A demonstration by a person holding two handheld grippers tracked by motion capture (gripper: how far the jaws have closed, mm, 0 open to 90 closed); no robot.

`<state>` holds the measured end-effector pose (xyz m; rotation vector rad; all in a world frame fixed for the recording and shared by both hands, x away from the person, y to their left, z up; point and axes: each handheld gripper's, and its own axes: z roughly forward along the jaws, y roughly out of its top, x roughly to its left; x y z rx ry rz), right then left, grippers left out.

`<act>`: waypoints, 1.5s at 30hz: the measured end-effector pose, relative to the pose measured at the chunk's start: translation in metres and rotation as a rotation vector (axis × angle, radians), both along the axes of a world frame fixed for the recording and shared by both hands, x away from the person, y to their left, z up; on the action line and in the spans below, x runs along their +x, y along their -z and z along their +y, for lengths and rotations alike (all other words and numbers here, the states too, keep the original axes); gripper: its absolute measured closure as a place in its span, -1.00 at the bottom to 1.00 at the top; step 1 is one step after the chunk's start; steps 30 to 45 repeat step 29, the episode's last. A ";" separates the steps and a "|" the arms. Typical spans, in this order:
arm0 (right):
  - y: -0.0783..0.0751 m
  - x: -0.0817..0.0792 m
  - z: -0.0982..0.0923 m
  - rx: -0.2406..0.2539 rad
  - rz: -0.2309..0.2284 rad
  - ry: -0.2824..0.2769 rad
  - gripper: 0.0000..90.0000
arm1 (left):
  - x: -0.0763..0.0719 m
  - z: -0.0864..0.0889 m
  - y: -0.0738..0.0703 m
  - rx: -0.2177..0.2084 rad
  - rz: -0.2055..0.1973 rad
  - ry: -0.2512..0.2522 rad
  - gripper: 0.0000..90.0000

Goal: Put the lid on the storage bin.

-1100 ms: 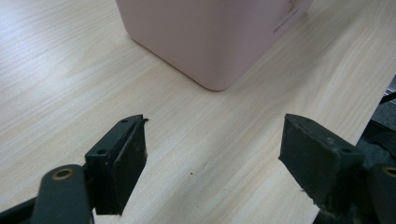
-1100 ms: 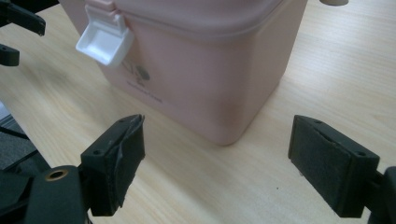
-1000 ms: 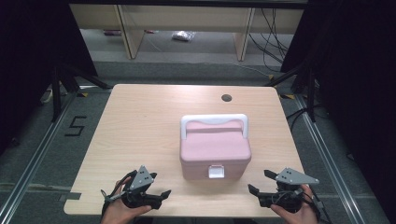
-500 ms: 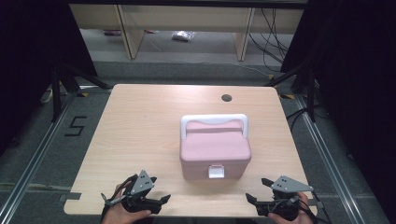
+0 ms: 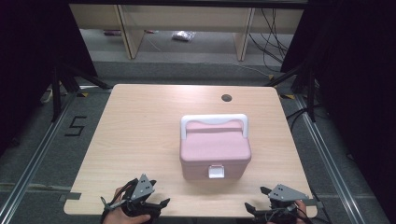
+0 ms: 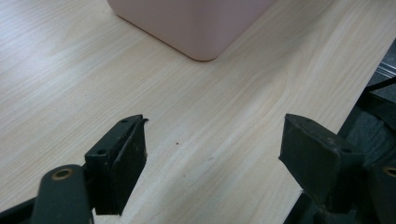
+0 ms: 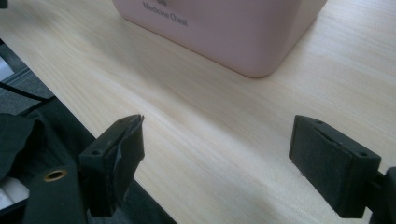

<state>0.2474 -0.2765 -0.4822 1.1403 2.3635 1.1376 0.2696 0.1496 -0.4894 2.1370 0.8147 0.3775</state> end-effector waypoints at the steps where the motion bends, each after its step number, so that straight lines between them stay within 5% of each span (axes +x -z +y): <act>1: 0.001 -0.001 0.000 -0.006 -0.004 0.011 -0.58 | -0.001 0.000 0.000 0.000 0.004 -0.004 -0.51; 4: 0.002 -0.004 0.001 -0.007 0.033 0.036 -0.58 | -0.002 0.003 0.001 0.027 0.001 0.004 -0.51; 8: 0.004 -0.002 -0.002 -0.040 -0.015 0.012 -0.57 | -0.004 0.005 0.006 0.018 0.008 -0.009 -0.52; 15: 0.006 -0.008 0.000 -0.046 0.031 0.019 -0.59 | -0.004 0.004 0.007 0.028 0.006 -0.008 -0.52; 18: 0.008 -0.005 0.001 -0.072 -0.011 -0.023 -0.63 | -0.004 0.004 0.007 0.010 0.004 -0.017 -0.53; 25: 0.009 -0.005 0.003 -0.078 0.007 -0.032 -0.63 | -0.001 0.003 0.010 0.020 0.017 -0.016 -0.54; 27: 0.009 -0.005 0.003 -0.081 0.005 -0.030 -0.63 | 0.000 0.005 0.009 0.054 0.008 -0.009 -0.55; 45: 0.009 -0.004 0.003 -0.080 0.019 -0.027 -0.62 | 0.000 0.006 0.008 0.050 0.012 -0.018 -0.57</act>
